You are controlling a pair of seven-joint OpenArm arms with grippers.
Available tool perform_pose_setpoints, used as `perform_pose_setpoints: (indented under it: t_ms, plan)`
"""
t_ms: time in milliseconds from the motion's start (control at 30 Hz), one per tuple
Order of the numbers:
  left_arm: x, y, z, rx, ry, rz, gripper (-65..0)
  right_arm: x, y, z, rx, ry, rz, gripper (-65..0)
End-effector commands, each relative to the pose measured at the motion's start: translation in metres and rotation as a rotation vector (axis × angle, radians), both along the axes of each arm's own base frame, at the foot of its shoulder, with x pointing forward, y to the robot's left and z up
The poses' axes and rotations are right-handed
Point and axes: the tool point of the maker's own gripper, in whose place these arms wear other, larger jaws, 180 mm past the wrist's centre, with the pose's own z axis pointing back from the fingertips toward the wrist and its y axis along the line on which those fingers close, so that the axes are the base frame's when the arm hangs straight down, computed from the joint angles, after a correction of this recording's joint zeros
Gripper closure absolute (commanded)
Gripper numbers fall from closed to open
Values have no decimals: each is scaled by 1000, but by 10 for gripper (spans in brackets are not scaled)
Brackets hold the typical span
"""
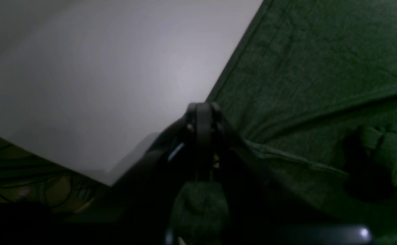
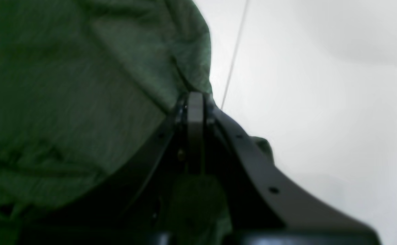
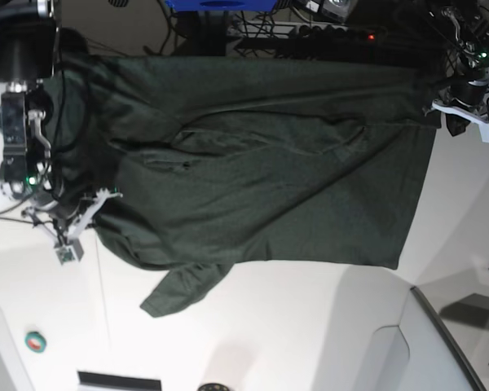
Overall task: Layout the t-shirt on the table in an organized manner, then fold the t-shirt properly
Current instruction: 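Hold the shirt corners with both grippers and stretch the fabric apart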
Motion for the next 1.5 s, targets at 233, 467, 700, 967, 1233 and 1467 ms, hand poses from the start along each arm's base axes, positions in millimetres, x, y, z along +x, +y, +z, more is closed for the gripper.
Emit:
perform_pose_setpoints:
  t_ms: [233,467,700,967,1233,1467]
  plan:
    - [7,7,12,26,-37,-3,0,-45,1,-13,38,100,-68,-30]
    - [7,7,12,26,-37,-3,0,-33,2,35,12,3,-62,-266]
    - [5,6,11,23,-34,-2,0,45,22,30,10,44,19,-263]
    - [2,9,11,27,-28,3,0,72,38,-9,11,127,68,-263]
    - [-2,9,7,20,-19,7,0,72,35,-25,27,143,51,-104]
    - [-5,7,-4,-7,-2,18,0,68,33,-27,22,168,46,0]
